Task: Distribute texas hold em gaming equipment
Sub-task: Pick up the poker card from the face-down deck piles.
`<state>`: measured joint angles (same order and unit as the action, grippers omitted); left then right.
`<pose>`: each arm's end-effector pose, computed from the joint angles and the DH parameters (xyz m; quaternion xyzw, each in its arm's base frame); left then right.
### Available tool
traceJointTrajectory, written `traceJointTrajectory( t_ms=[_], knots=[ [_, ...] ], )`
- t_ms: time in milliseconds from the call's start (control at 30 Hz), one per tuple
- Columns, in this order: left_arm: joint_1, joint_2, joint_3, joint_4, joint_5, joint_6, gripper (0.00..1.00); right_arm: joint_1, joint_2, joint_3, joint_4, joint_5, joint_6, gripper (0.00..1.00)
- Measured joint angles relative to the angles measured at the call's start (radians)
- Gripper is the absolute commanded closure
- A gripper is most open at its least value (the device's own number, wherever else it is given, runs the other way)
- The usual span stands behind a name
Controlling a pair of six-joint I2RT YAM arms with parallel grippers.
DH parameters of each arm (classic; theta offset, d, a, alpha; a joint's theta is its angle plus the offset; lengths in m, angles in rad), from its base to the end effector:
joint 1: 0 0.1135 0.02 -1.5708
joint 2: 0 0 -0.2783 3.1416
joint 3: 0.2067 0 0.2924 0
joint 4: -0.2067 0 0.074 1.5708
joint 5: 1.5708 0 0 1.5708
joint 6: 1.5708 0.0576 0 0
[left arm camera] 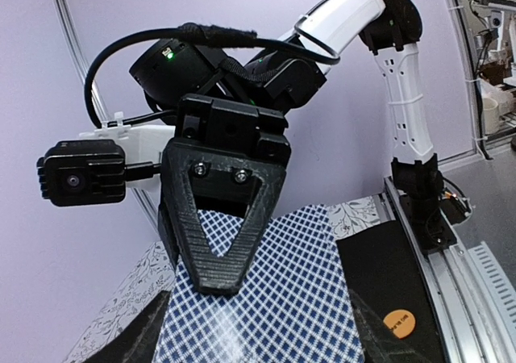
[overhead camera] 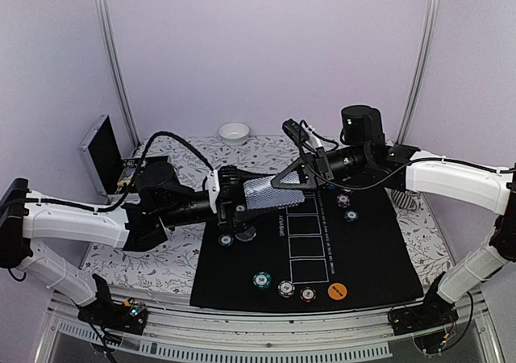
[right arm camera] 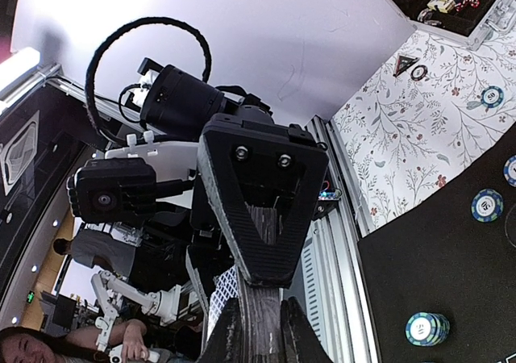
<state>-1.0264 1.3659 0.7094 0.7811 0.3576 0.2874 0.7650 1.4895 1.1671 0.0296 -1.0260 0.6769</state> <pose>0.1659 -0.3130 0.2747 0.5032 0.4342 -0.3762 0.6455 0.2453 0.3037 0.3272 -0.3232 0.6858 0.6389 0.1303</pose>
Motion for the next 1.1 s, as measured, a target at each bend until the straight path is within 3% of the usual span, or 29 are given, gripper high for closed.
traceJointTrajectory(
  t_ms=[167,400,833,1100],
  knots=[
    [0.000,0.001,0.000,0.008,0.002,-0.024,0.40,0.000,0.000,0.000,0.001,0.001,-0.008,0.93],
    [0.000,0.011,0.000,0.030,0.001,-0.060,0.40,0.000,0.000,0.000,0.002,0.002,-0.001,0.63],
    [0.000,0.021,0.000,0.030,-0.001,-0.072,0.40,0.000,0.000,0.002,-0.035,0.038,-0.019,0.39],
    [0.000,0.021,-0.024,0.047,-0.009,-0.073,0.40,0.000,-0.002,0.052,-0.163,0.091,-0.090,0.27]
  ],
)
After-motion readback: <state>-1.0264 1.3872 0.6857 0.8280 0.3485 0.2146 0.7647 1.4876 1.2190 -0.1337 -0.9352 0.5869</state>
